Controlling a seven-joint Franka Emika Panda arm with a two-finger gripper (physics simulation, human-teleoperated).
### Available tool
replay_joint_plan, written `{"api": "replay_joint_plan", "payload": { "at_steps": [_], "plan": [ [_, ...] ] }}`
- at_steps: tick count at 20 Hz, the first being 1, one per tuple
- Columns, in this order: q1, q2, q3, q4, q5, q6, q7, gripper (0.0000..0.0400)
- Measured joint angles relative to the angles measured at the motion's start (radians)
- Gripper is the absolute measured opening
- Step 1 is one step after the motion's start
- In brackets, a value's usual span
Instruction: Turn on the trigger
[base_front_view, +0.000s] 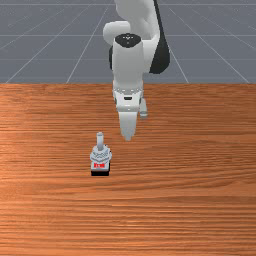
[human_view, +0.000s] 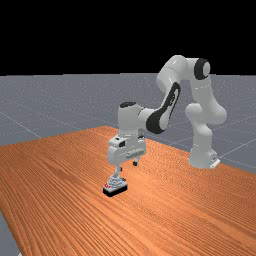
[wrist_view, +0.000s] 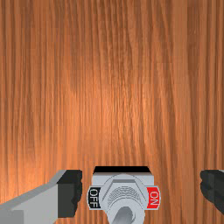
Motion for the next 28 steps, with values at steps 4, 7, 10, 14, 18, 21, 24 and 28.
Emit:
{"api": "replay_joint_plan", "payload": {
  "at_steps": [4,7,10,14,18,21,24,28],
  "plan": [
    [0.004,-0.005,-0.006,-0.007,0.002,0.0,0.03,0.0311],
    [0.028,-0.098,-0.049,-0.149,-0.004,0.039,0.247,0.0225],
    [0.063,-0.219,-0.147,-0.311,-0.005,0.051,0.904,0.0052],
    [0.099,-0.233,-0.196,-0.331,0.026,0.027,1.458,0.0007],
    [0.106,-0.185,-0.2,-0.319,0.035,0.024,1.539,0.0001],
    [0.103,-0.126,-0.201,-0.314,0.039,0.026,1.549,0.0],
    [0.096,-0.074,-0.203,-0.269,0.043,0.031,1.549,0.0],
    [0.084,-0.046,-0.208,-0.208,0.05,0.035,1.543,0.0]
  ]
}}
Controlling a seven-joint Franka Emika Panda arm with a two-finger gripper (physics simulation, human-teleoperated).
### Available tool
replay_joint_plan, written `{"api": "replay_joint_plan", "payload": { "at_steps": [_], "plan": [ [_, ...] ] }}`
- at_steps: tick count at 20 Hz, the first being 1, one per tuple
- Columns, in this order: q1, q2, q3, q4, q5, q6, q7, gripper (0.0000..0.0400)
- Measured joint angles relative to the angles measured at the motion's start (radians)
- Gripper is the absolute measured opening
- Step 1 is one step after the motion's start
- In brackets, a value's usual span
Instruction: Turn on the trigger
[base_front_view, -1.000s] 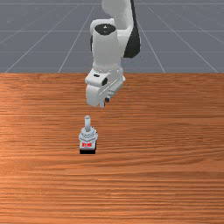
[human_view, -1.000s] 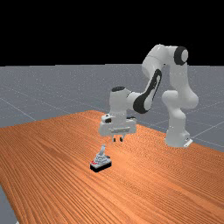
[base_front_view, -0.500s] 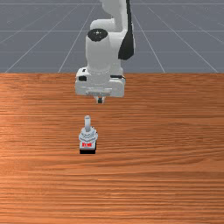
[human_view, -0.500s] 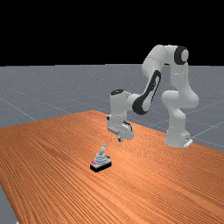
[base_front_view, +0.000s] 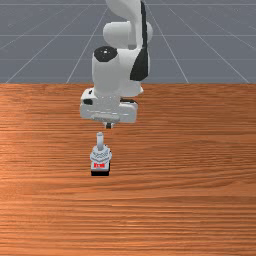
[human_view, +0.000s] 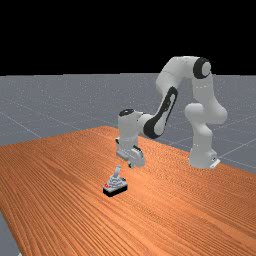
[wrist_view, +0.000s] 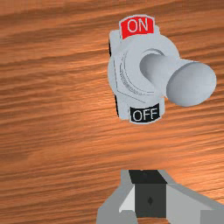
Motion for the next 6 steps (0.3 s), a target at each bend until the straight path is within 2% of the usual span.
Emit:
{"api": "replay_joint_plan", "payload": {
  "at_steps": [6],
  "plan": [
    [-0.019,0.131,0.0,0.235,0.016,-0.033,0.007,0.0]
  ]
}}
